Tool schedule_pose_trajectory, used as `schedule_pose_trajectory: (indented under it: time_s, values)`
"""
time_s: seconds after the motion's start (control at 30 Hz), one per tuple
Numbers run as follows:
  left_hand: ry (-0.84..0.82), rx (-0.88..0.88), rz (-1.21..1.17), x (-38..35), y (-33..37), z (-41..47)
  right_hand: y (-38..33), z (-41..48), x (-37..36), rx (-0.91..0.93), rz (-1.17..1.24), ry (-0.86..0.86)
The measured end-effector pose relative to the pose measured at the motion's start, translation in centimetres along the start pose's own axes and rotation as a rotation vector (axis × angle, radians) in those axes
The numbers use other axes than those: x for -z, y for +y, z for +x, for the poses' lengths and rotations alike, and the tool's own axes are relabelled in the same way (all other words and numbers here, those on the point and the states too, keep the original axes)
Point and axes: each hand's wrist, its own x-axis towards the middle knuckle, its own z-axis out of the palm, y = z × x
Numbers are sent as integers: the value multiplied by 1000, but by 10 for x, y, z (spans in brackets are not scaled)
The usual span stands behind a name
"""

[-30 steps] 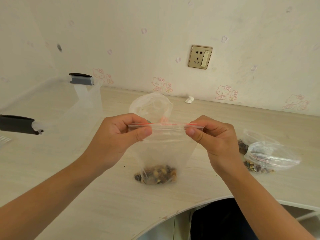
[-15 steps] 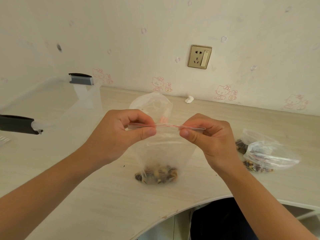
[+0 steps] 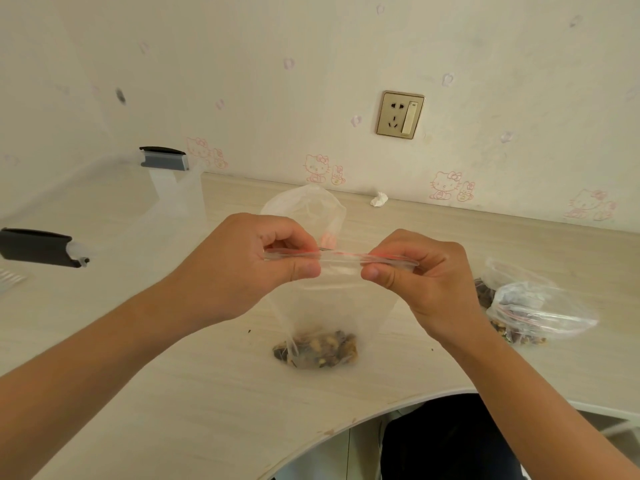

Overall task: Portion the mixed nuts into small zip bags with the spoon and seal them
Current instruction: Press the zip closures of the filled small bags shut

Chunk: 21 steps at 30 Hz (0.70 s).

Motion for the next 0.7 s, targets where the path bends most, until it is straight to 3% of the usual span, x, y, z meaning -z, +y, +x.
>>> schedule_pose_trajectory:
  time_s: [0.23,0.5,0.7]
  values:
    - [40,-6,-84,2,-10,-2,-2,-2,2,-19,57,0]
    - [-20,-4,-19,1,-4,-1,-3,2,-3,-9,26,34]
    - [-23,7,-39,-11,9,8,-6,7,-9,1,28,-42]
